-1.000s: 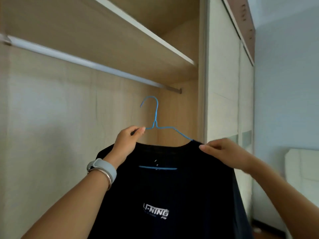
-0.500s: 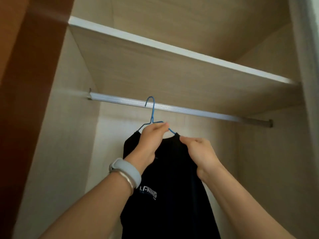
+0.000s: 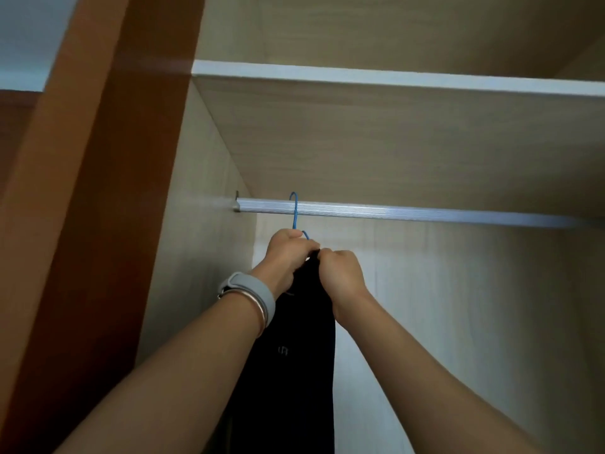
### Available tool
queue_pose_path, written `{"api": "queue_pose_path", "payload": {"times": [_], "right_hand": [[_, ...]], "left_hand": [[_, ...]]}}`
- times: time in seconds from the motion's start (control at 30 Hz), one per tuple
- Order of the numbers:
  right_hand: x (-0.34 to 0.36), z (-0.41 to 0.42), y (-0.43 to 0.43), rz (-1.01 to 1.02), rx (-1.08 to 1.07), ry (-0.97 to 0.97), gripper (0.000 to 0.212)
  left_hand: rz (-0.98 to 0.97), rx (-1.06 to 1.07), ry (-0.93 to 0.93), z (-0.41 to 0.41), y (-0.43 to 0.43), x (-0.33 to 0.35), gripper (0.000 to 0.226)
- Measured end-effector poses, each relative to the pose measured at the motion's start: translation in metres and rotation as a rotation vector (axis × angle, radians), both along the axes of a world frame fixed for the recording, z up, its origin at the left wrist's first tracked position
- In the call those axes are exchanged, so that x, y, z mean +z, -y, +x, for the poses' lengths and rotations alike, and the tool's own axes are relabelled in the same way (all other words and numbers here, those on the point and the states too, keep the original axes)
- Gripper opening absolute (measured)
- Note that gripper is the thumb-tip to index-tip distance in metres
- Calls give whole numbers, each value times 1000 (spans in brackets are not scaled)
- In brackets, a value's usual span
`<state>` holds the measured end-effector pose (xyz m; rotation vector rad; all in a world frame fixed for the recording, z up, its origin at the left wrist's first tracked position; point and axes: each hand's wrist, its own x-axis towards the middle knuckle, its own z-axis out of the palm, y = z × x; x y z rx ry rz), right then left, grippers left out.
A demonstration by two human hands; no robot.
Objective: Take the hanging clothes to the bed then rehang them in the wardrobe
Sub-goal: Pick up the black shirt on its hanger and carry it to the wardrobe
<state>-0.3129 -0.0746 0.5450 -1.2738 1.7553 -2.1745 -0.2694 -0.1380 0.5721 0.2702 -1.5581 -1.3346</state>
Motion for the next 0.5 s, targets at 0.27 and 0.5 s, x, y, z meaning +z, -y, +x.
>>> {"api": "queue_pose_path", "payload": {"times": [0.27,0.5], "right_hand": [[-8,0,18,152,141,-5,37],[-9,5,3,207,279,-164,22]], "left_hand": [[-22,82,24,10,8,-13,39],[-108,296,-124,33,-12,-90,11]]}}
